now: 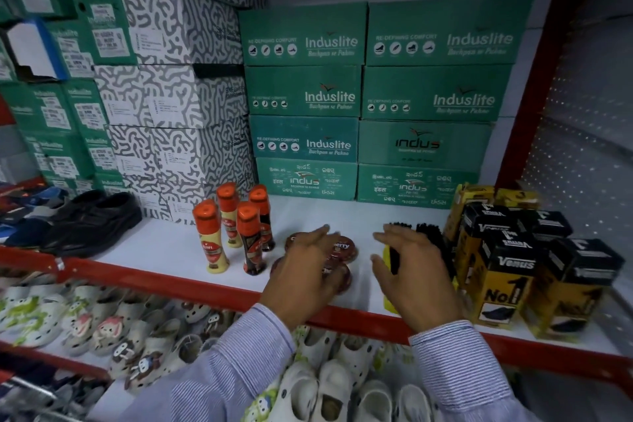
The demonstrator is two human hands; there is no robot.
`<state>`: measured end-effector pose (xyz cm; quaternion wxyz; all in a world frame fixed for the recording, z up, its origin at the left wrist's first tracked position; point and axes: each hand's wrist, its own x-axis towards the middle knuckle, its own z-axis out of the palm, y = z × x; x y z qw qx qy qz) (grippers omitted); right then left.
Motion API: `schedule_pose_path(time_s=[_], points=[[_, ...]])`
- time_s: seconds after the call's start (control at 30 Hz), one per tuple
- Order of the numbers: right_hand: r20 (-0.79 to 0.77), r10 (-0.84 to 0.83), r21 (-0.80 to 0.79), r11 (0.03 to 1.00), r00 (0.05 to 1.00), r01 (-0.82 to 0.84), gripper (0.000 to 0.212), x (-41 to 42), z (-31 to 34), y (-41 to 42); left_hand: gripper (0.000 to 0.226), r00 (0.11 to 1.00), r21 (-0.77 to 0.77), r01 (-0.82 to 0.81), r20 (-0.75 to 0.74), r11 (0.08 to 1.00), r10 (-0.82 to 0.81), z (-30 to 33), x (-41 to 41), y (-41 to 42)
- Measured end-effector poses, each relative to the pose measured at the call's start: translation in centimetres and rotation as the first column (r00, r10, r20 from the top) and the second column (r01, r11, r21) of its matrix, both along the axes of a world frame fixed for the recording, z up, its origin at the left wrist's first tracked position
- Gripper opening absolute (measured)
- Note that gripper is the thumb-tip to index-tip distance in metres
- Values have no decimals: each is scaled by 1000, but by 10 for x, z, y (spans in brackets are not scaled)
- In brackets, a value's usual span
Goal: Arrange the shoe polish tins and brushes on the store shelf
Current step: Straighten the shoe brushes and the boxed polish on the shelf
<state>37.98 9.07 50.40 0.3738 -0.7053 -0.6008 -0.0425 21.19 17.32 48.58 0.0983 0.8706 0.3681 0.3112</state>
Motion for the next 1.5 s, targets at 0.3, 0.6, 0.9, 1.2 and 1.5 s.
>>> schedule_pose_path(time_s=[0.3,0.6,0.9,1.2,1.5], points=[[70,-25,-379,924,997,49,68,55,-7,-37,77,961,-118,167,-205,979,-188,-4,72,-25],[77,-66,-314,945,995,87,52,63,-10,-36,63,974,-72,121,-182,990,-132,-10,92,-29],[61,-122,-274,952,991,134,38,62,-5,-40,49,982,-52,74,-168,996,-82,-9,90,-28],[64,-165,-258,950,984,176,32,59,-6,-39,46,984,-43,53,-170,998,-59,-8,86,-29],[63,-90,-179,979,994,100,46,57,5,-58,54,980,13,81,-186,997,-77,-2,87,-41]])
